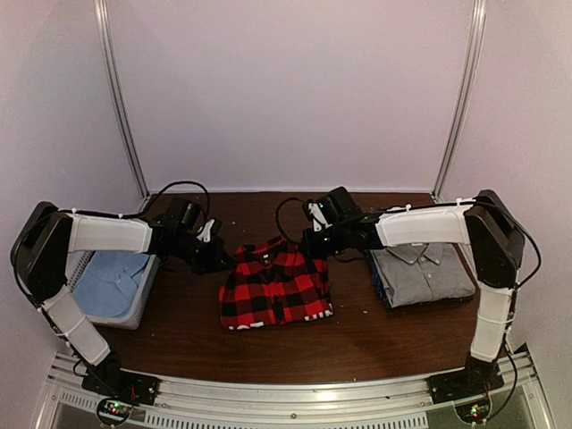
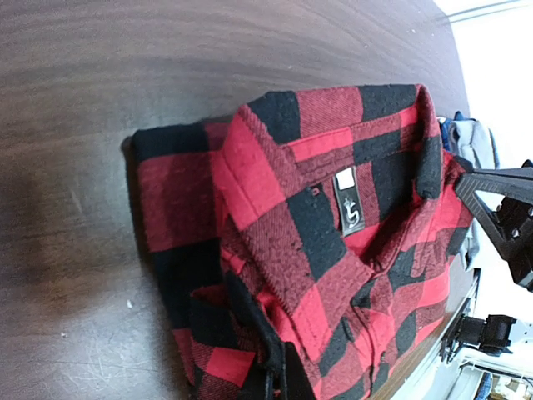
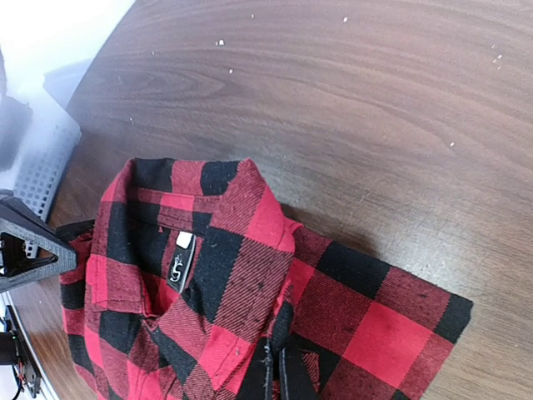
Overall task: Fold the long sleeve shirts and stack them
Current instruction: Smooth out the square-folded shirt at the center of the board, then move the square-folded shirt to the center of the board.
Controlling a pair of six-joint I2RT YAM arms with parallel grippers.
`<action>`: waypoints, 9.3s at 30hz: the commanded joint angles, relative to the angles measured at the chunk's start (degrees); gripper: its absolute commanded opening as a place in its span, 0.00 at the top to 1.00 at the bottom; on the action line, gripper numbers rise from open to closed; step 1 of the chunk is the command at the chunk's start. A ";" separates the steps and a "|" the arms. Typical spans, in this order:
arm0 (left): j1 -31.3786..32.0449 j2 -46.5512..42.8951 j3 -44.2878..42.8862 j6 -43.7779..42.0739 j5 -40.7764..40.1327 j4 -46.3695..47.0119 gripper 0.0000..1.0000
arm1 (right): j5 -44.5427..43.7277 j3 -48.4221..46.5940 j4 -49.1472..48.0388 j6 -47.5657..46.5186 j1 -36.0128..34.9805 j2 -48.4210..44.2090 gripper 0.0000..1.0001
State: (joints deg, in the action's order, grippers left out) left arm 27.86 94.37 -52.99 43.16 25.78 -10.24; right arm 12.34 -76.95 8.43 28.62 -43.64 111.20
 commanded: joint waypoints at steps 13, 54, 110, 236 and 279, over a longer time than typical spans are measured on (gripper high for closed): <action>1.06 7.44 -13.00 -6.47 7.50 -0.19 1.00 | -7.96 7.18 2.23 1.94 -0.09 -9.20 1.00; -3.48 11.71 -10.31 -6.53 -7.24 -0.95 0.65 | -10.64 2.64 5.64 -4.63 6.60 -1.18 0.62; 5.60 2.12 -6.98 -2.88 -0.80 -0.16 0.59 | -1.08 7.25 -6.44 5.90 -1.44 -5.18 0.65; 18.29 3.20 2.75 -5.45 -0.23 -2.51 0.59 | -28.81 28.98 13.70 6.01 25.51 -37.81 0.00; 16.14 -7.72 -0.45 -5.71 -3.63 -5.90 0.59 | 11.49 48.75 -22.75 17.14 48.52 -25.83 0.00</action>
State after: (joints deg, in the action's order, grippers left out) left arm 44.77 87.72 -52.51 37.32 22.85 -16.60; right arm 21.23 -29.65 -12.29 40.60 10.68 84.58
